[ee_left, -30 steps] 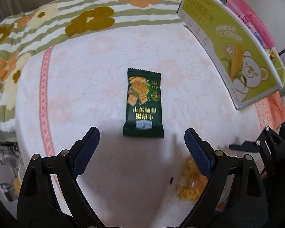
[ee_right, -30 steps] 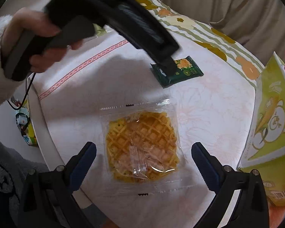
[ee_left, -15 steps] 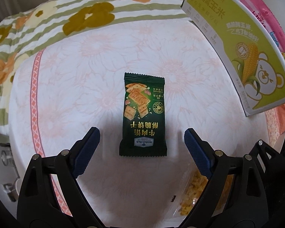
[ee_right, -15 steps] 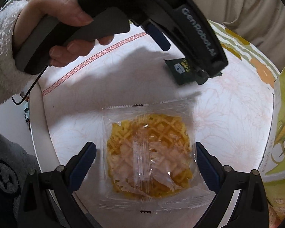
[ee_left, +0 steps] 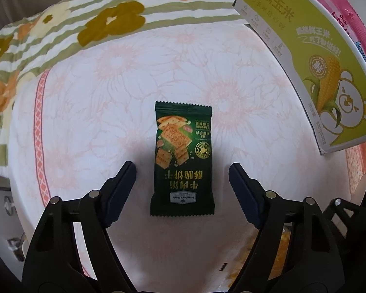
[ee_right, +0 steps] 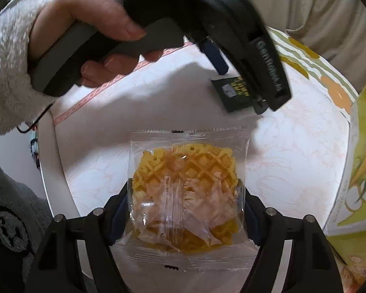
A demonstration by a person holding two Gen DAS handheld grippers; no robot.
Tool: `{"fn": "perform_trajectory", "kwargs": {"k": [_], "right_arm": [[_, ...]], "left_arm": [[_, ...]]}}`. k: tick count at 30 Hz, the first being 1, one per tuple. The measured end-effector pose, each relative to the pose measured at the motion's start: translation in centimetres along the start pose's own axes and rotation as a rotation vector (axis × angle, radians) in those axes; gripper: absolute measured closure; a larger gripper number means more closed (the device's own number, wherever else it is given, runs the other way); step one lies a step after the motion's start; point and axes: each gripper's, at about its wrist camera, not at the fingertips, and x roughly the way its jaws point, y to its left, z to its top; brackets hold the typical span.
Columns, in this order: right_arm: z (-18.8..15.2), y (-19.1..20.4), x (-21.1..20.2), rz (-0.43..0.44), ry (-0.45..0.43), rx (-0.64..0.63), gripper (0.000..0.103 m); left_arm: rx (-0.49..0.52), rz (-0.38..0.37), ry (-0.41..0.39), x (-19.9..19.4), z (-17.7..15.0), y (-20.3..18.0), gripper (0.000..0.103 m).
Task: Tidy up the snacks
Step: 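Grasp the green cracker packet with the left gripper while the right grasps the wrapped waffle, then carry both snacks over the yellow-green box and open both grippers inside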
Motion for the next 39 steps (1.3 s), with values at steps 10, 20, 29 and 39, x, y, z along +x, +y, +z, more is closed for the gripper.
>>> {"fn": "perform_trajectory", "kwargs": {"k": [10, 20, 29, 39], "right_arm": [[-0.4, -0.8, -2.3, -0.025, -0.028, 0.081, 0.030], [-0.7, -2.5, -3.4, -0.064, -0.026, 0.171, 0.030], [0.7, -2.9, -6.8, -0.111, -0.072, 0.256, 0.030], [2.8, -2.7, -15.4, -0.194, -0.214, 0.387, 0.030]], "left_arm": [[0.014, 0.054, 0.017, 0.5, 1.1, -0.7, 0.040], [0.049, 0.091, 0.017, 0.1, 0.9, -0.5, 0.063], [-0.007, 0.049, -0.046, -4.5, 0.4, 0.5, 0.063], [0.015, -0.010, -0.188, -14.0, 0.4, -0.6, 0.063]]}}
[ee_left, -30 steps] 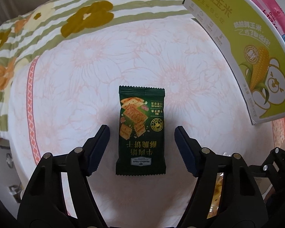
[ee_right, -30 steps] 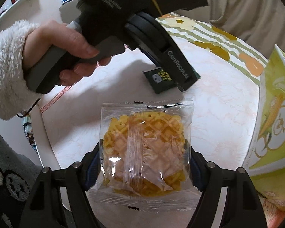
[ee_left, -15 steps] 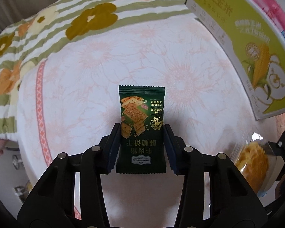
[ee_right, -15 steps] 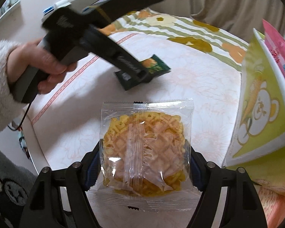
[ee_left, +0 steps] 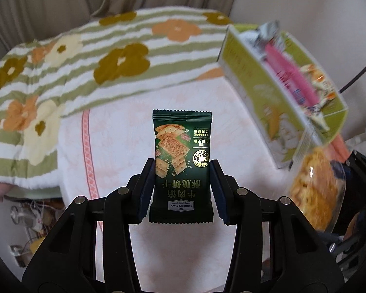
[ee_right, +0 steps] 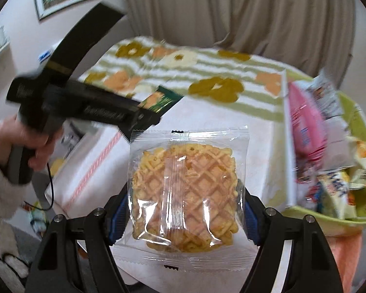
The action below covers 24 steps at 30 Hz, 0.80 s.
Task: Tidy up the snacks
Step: 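Carry both snacks over the yellow-green box and open both grippers inside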
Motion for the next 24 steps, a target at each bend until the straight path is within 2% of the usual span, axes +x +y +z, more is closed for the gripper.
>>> {"fn": "perform_trajectory", "kwargs": {"k": [5, 10, 15, 24], "right_arm": [[1.5, -1.9, -3.8, -0.054, -0.044, 0.105, 0.030], [2.8, -5.6, -6.4, -0.118, -0.097, 0.193, 0.030], [3.5, -10.6, -8.8, -0.165, -0.134, 0.237, 0.030], [4.0, -20.1, -11.0, -0.161, -0.137, 0.219, 0.030]], "left_arm": [[0.025, -0.042, -0.065, -3.3, 1.1, -1.7, 0.063], [0.048, -0.061, -0.101, -4.5, 3.0, -4.2, 0.063], [0.040, -0.072, -0.133, -4.5, 5.0, -7.7, 0.063], [-0.029, -0.102, -0.158, -2.2, 8.6, -16.2, 0.063]]}}
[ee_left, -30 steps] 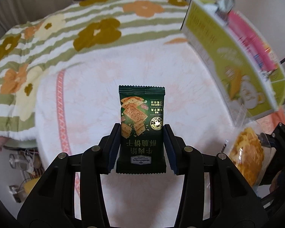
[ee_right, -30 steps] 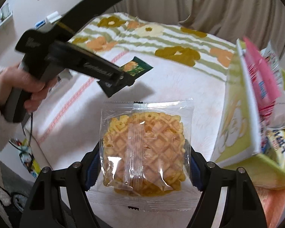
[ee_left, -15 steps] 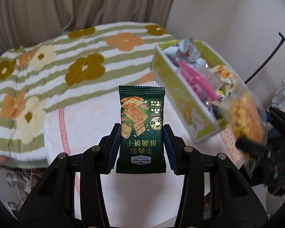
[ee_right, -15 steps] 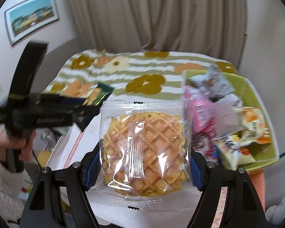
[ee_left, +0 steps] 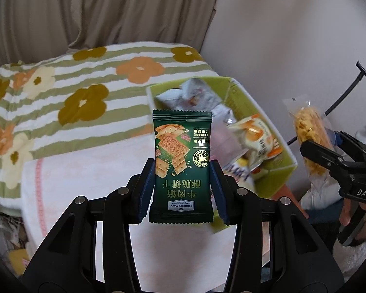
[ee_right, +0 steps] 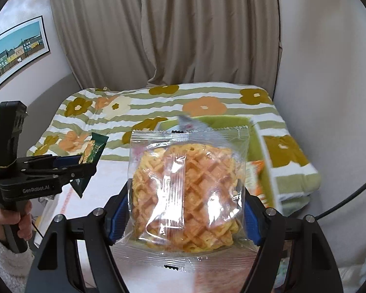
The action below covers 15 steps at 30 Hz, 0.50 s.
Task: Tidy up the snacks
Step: 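Carry both snacks over the yellow-green box and open both grippers inside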
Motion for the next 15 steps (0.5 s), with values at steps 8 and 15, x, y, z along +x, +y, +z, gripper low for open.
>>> {"fn": "perform_trajectory", "kwargs": {"k": [8, 15], "right_arm": [[0.9, -5.7, 1.2, 0.073, 0.016, 0.043, 0.030], [0.4, -6.7, 2.1, 0.111, 0.045, 0.048, 0.030]], "left_arm": [[-0.001, 0.013, 0.051, 4.9, 0.7, -6.9, 0.063], [0.015, 0.064, 0.107, 8.1, -0.7, -8.5, 0.004]]}}
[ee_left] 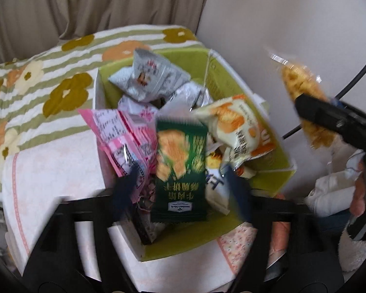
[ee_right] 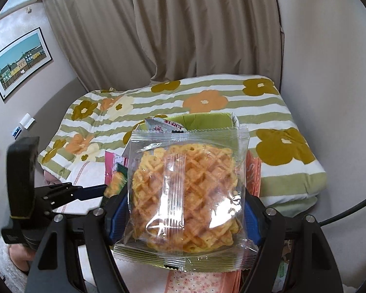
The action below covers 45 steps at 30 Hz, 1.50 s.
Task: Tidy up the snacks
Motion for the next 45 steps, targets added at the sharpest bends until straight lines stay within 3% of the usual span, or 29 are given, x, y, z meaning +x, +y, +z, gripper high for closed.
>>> {"fn": "perform_trajectory", "kwargs": {"k": [1, 8, 22, 24, 25, 26, 34, 45], "right_arm": [[-0.1, -0.1, 0.0, 0.004, 0.003, 0.001, 0.030], [0.0, -0.3, 1.3, 0.016, 0.040, 0.000, 0.030], [0.1, 2.7, 5.1, 0.070, 0.142, -0.034, 0.029], [0.0, 3.1, 5.6, 0.099, 0.143, -0.036, 0.022], [0.0, 3.3, 5.7, 0.111, 0.141, -0.036, 0.010], [0.0, 3.4, 5.7, 0.118, 0.130, -0.032, 0.001], [-0.8, 3.9, 2.5, 0.046, 0.032, -0.029, 0.001], [-3.8, 8.7, -6.2, -0.103, -0.111, -0.038, 0.001]], "left_arm": [[-0.015, 0.002, -0.006, 0.0, -0.3, 0.2, 0.000], [-0.086, -0.001, -0.038, -2.2, -1.7, 2.8, 0.000], [-0.227, 0.132, -0.071, -6.7, -3.9, 8.0, 0.000], [-0.249, 0.159, -0.073, -7.4, -4.7, 8.4, 0.000], [-0.260, 0.173, -0.074, -7.7, -5.1, 8.5, 0.000], [-0.269, 0.183, -0.075, -7.9, -5.5, 8.6, 0.000], [-0.327, 0.226, -0.102, -10.2, -8.9, 9.7, 0.000], [-0.211, 0.266, -0.300, -19.2, -11.6, 9.3, 0.000]]}}
